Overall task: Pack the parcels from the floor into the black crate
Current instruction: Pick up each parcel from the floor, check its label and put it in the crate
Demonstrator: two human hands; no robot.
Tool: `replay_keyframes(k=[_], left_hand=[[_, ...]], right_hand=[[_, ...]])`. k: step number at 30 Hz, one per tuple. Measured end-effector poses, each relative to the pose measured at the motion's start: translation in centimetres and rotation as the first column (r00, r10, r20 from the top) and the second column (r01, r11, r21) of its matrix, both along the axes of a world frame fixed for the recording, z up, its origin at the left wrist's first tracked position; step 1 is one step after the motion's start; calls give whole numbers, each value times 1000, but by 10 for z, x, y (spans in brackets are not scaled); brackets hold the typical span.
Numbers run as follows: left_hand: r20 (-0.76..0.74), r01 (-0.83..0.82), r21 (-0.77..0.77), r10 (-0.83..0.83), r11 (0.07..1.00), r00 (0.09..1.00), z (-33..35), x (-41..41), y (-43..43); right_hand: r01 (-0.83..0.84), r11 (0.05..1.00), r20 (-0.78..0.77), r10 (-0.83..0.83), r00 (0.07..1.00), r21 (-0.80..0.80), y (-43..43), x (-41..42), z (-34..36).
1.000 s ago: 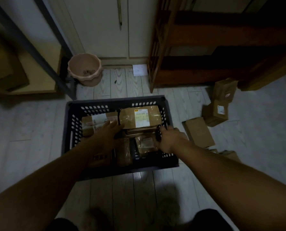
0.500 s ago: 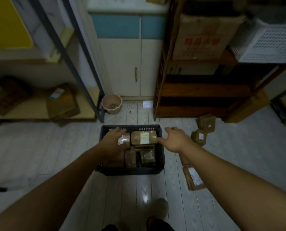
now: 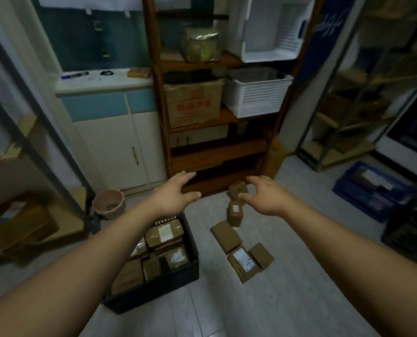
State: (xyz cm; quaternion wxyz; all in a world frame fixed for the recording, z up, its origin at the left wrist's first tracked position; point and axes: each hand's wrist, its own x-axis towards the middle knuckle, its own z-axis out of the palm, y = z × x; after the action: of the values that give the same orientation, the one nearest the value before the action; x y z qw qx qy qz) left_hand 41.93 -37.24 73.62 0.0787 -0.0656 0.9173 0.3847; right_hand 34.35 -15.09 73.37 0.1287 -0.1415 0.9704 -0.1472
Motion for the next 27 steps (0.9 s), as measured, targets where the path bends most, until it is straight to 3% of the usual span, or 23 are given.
replay_keyframes(k=[7, 14, 22, 27], left_hand=[[-3, 32, -24, -32, 999, 999, 3, -60, 120], [92, -6, 31, 3, 999, 996, -26, -116, 226], [88, -126, 7, 125, 992, 988, -78, -168, 221], [216, -172, 36, 160, 984, 963, -128, -231, 219]], right_hand=[[55, 998, 3, -55, 999, 20, 136, -29, 5], [96, 993, 57, -100, 993, 63, 255, -78, -16], [18, 997, 148, -30, 989, 79, 262, -161, -64], [12, 999, 252, -23, 967, 47, 261, -220, -102]])
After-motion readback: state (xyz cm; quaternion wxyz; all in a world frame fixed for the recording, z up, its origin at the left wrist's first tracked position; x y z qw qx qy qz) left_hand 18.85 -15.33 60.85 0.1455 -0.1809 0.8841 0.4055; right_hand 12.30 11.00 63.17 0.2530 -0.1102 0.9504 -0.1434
